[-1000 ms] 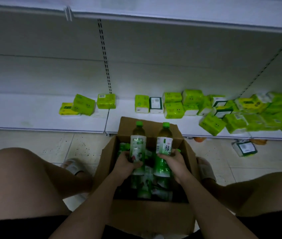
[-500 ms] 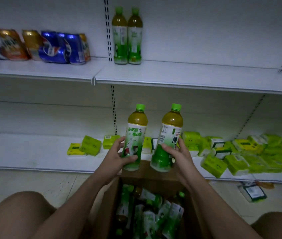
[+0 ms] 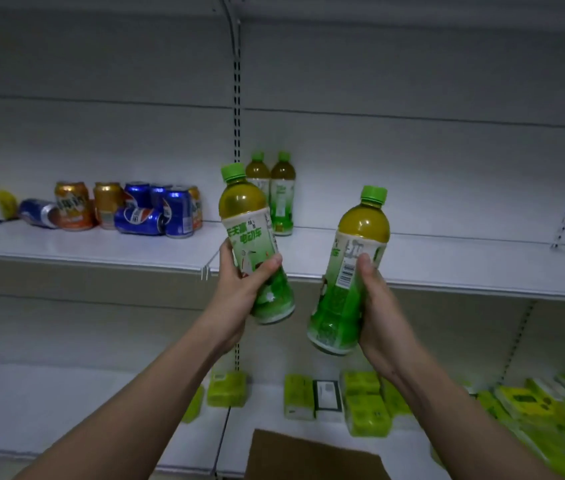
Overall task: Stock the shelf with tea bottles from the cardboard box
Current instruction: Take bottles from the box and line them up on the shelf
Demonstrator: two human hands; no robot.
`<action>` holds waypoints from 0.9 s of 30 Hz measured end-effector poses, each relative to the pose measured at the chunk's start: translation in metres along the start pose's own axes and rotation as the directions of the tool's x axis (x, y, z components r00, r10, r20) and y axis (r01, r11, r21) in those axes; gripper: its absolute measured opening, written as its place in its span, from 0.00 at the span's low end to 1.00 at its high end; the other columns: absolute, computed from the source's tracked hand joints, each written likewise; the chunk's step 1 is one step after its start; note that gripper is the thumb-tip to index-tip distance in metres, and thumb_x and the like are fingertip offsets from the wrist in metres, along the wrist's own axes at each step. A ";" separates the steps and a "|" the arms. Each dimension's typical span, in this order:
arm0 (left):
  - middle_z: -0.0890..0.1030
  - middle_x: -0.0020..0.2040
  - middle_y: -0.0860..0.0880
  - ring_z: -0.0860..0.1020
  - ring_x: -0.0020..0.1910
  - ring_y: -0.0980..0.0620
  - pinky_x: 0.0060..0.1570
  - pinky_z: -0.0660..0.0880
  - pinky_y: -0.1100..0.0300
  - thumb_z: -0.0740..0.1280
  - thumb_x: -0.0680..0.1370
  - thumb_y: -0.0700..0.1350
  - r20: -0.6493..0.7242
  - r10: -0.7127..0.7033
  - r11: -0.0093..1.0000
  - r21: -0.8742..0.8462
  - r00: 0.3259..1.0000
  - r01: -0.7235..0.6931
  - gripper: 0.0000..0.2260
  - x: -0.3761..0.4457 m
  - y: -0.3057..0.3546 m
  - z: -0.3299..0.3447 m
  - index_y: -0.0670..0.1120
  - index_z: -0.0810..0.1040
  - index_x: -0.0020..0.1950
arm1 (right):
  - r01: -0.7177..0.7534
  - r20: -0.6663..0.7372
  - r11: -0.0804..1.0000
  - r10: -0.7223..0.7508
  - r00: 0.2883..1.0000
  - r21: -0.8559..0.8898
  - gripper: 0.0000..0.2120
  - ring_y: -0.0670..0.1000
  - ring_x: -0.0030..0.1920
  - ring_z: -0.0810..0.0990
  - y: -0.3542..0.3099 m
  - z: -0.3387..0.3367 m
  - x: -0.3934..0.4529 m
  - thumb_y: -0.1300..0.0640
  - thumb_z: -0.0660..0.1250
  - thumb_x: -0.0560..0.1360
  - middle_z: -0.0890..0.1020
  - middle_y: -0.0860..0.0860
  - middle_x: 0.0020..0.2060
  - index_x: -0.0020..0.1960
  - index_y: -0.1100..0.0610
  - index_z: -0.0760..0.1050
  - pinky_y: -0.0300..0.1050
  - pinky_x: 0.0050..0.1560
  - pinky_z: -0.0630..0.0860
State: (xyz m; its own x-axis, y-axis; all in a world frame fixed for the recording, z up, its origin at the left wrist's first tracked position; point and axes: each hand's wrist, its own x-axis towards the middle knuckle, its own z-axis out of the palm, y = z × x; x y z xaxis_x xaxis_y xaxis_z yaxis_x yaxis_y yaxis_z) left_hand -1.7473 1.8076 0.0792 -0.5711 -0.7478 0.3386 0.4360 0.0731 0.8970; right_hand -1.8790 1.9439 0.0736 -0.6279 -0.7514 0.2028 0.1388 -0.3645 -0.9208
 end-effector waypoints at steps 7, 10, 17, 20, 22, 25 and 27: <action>0.77 0.58 0.51 0.77 0.57 0.53 0.55 0.76 0.55 0.75 0.70 0.37 -0.012 0.134 0.964 0.234 0.991 -0.128 0.36 0.067 0.033 0.011 0.52 0.60 0.70 | 0.114 -0.052 0.978 -0.125 0.991 -0.176 0.20 0.46 0.53 0.82 -0.044 0.009 0.052 0.42 0.69 0.71 0.84 0.45 0.51 0.60 0.46 0.75 0.46 0.48 0.77; 0.76 0.59 0.51 0.76 0.57 0.51 0.54 0.75 0.55 0.75 0.70 0.37 0.014 0.104 0.951 0.293 0.995 -0.103 0.37 0.087 0.029 0.010 0.53 0.58 0.72 | 0.121 -0.099 0.961 -0.149 0.984 -0.248 0.20 0.48 0.53 0.80 -0.048 0.006 0.075 0.43 0.69 0.73 0.83 0.46 0.53 0.62 0.48 0.73 0.49 0.52 0.76; 0.75 0.64 0.49 0.75 0.61 0.50 0.57 0.73 0.54 0.76 0.69 0.39 0.046 0.074 0.925 0.371 0.996 -0.086 0.41 0.122 0.000 0.011 0.55 0.55 0.74 | 0.127 -0.167 0.956 -0.175 0.970 -0.265 0.18 0.49 0.51 0.80 -0.046 -0.002 0.120 0.45 0.68 0.74 0.82 0.47 0.51 0.61 0.50 0.72 0.50 0.51 0.77; 0.75 0.64 0.48 0.76 0.62 0.48 0.63 0.73 0.47 0.76 0.69 0.40 0.032 0.074 0.921 0.380 0.997 -0.080 0.42 0.138 -0.015 0.014 0.56 0.55 0.74 | 0.117 -0.170 0.955 -0.168 0.971 -0.274 0.19 0.47 0.52 0.80 -0.034 -0.008 0.136 0.45 0.68 0.74 0.81 0.46 0.51 0.62 0.49 0.71 0.49 0.50 0.76; 0.75 0.64 0.49 0.76 0.62 0.48 0.64 0.72 0.45 0.76 0.69 0.41 0.039 0.068 0.921 0.381 0.997 -0.078 0.41 0.147 -0.023 0.017 0.56 0.56 0.74 | 0.116 -0.172 0.957 -0.165 0.971 -0.265 0.19 0.47 0.52 0.79 -0.027 -0.011 0.145 0.44 0.68 0.74 0.81 0.46 0.52 0.62 0.49 0.71 0.48 0.50 0.75; 0.74 0.66 0.51 0.75 0.63 0.49 0.65 0.72 0.44 0.76 0.69 0.42 0.040 0.084 0.912 0.399 0.996 -0.093 0.41 0.160 -0.033 0.020 0.57 0.56 0.74 | 0.139 -0.157 0.957 -0.183 0.971 -0.255 0.20 0.43 0.51 0.78 -0.021 -0.014 0.157 0.45 0.68 0.75 0.80 0.44 0.53 0.63 0.49 0.70 0.42 0.44 0.72; 0.73 0.67 0.51 0.74 0.64 0.49 0.66 0.71 0.44 0.77 0.69 0.43 0.033 0.090 0.909 0.406 0.995 -0.096 0.42 0.165 -0.039 0.021 0.57 0.56 0.74 | 0.144 -0.146 0.955 -0.186 0.972 -0.259 0.20 0.41 0.50 0.77 -0.018 -0.015 0.163 0.45 0.68 0.75 0.80 0.43 0.52 0.64 0.48 0.69 0.39 0.42 0.70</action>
State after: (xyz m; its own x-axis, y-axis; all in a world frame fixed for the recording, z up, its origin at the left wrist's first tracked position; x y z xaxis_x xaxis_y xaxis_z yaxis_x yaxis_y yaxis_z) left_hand -1.8733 1.6950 0.1066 -0.5521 -0.7159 0.4274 0.1686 0.4062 0.8981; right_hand -1.9951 1.8359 0.1181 -0.7475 -0.5824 0.3196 -0.1559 -0.3138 -0.9366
